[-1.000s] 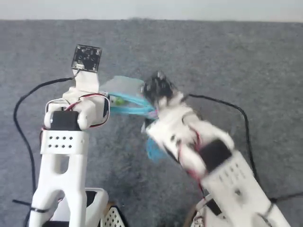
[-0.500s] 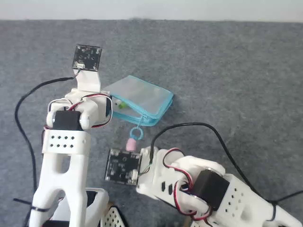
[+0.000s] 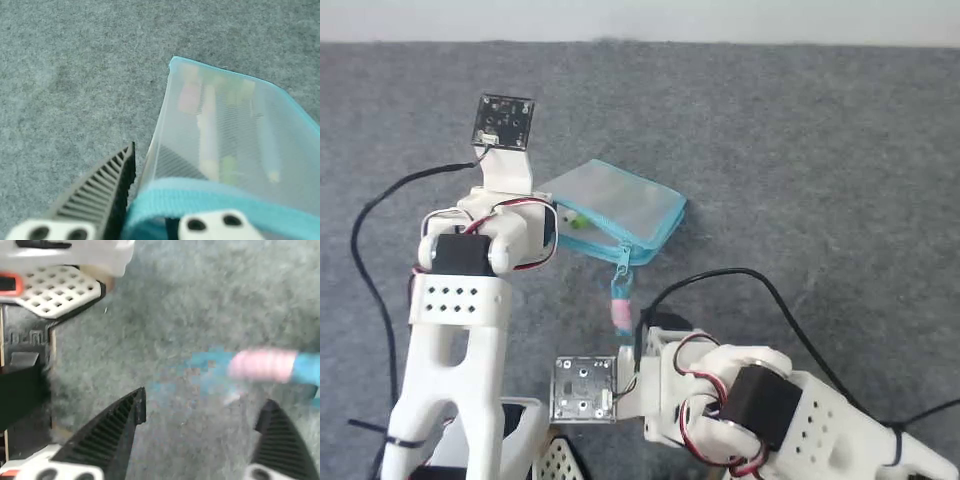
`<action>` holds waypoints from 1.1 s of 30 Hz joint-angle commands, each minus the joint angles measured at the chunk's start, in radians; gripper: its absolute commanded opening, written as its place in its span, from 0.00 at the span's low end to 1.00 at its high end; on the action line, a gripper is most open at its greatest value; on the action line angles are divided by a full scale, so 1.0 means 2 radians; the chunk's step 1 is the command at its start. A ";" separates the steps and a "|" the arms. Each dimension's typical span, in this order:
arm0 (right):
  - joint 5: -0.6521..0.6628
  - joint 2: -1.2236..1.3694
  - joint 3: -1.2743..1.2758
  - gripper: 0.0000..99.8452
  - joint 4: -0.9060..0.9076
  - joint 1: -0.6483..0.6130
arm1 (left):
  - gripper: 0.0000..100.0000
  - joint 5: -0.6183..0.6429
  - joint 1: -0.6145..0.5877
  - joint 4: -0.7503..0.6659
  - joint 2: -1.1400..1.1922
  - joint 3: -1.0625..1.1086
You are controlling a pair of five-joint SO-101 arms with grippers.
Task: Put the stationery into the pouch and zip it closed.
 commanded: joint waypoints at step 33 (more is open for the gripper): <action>0.069 0.095 0.032 0.41 -0.335 0.251 | 0.05 0.008 0.005 -0.016 0.008 -0.004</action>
